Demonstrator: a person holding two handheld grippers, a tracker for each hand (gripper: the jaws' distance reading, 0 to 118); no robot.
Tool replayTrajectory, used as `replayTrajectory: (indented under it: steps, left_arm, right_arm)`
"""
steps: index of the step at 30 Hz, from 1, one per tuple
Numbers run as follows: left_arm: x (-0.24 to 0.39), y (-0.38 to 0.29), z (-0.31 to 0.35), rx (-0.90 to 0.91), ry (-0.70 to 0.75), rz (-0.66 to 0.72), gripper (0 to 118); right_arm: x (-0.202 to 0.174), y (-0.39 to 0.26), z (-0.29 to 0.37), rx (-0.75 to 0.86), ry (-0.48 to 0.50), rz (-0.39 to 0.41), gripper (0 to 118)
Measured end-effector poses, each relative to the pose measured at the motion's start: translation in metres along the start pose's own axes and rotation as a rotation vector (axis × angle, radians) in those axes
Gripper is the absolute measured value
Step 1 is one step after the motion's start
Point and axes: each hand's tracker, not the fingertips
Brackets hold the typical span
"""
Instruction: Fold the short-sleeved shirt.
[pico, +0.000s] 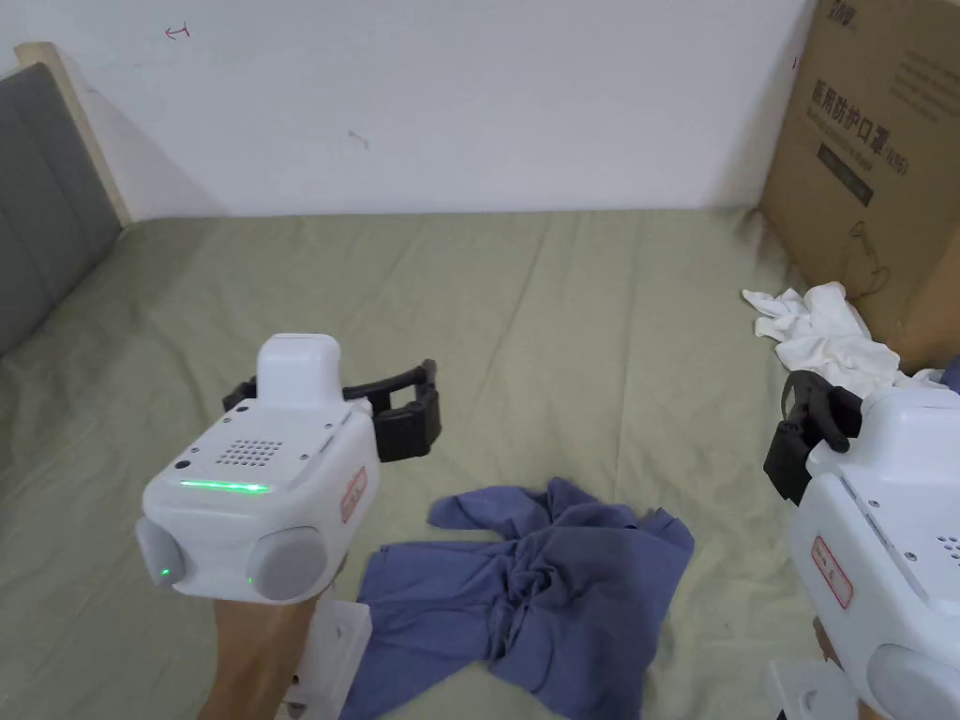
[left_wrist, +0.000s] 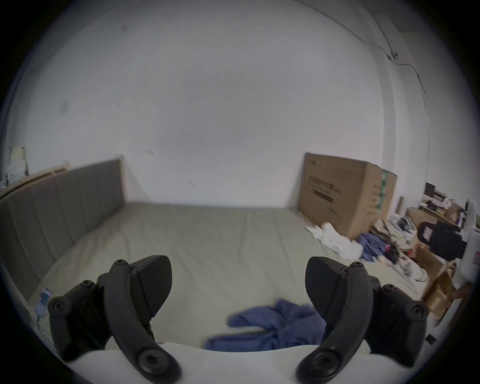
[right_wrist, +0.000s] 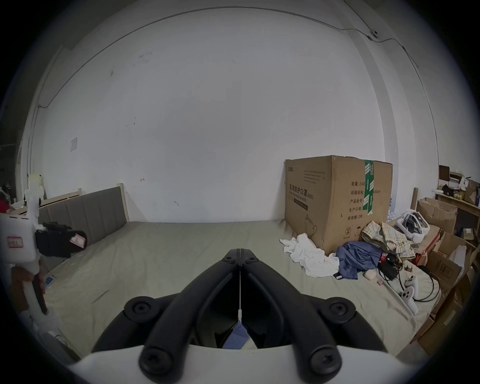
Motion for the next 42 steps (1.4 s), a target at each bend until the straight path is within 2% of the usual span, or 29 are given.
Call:
replayTrajectory:
  steps: [2,5,6,7,9,10,12,17,21,28,32,35,36,37,38,40,42]
  left_arm:
    - [-0.008,0.0,0.005,0.045,0.028,-0.01,109]
    - [-0.017,-0.004,0.011,0.101,0.087,-0.015,94]
    - [-0.019,-0.005,0.013,0.108,0.094,-0.014,94]
    - [-0.022,-0.006,0.014,0.115,0.099,-0.011,77]
    - [-0.027,-0.005,0.012,0.104,0.099,-0.009,15]
    - [-0.028,-0.007,0.013,0.111,0.114,-0.007,5]
    - [-0.032,-0.005,0.017,0.107,0.1,0.018,3]
    - [-0.036,-0.01,0.012,0.049,0.098,0.038,3]
    - [-0.042,-0.029,-0.006,-0.176,0.071,0.049,3]
    - [-0.05,-0.101,-0.029,-0.521,0.044,0.162,3]
    - [-0.048,-0.141,-0.032,-0.657,0.058,0.208,4]
    - [-0.044,-0.166,-0.028,-0.735,0.063,0.214,34]
    - [-0.044,-0.172,-0.027,-0.758,0.058,0.224,34]
    - [-0.042,-0.18,-0.027,-0.788,0.066,0.24,65]
    - [-0.041,-0.186,-0.027,-0.817,0.072,0.243,89]
    - [-0.039,-0.194,-0.025,-0.822,0.074,0.252,89]
    - [-0.035,-0.202,-0.028,-0.891,0.099,0.245,101]
  right_arm:
    - [-0.003,0.003,0.0,0.01,0.003,0.003,3]
    - [-0.009,0.006,0.001,0.022,0.009,0.006,3]
    - [-0.01,0.007,0.001,0.025,0.012,0.007,3]
    - [-0.011,0.007,0.001,0.027,0.015,0.01,3]
    - [-0.014,0.007,0.001,0.027,0.018,0.013,3]
    - [-0.014,0.006,0.001,0.026,0.021,0.014,3]
    - [-0.016,0.005,0.001,0.022,0.026,0.014,3]
    - [-0.018,0.003,0.0,0.014,0.034,0.015,3]
    - [-0.017,-0.002,-0.002,0.0,0.035,0.011,3]
    - [-0.016,-0.014,-0.006,-0.034,0.041,0.004,3]
    - [-0.016,-0.021,-0.008,-0.054,0.043,0.005,3]
    - [-0.015,-0.027,-0.009,-0.069,0.046,0.002,3]
    - [-0.015,-0.029,-0.01,-0.075,0.046,0.002,3]
    - [-0.015,-0.031,-0.011,-0.081,0.046,0.0,3]
    - [-0.014,-0.033,-0.011,-0.085,0.048,0.0,3]
    - [-0.014,-0.036,-0.012,-0.096,0.049,-0.002,3]
    - [-0.013,-0.039,-0.013,-0.104,0.051,-0.004,3]
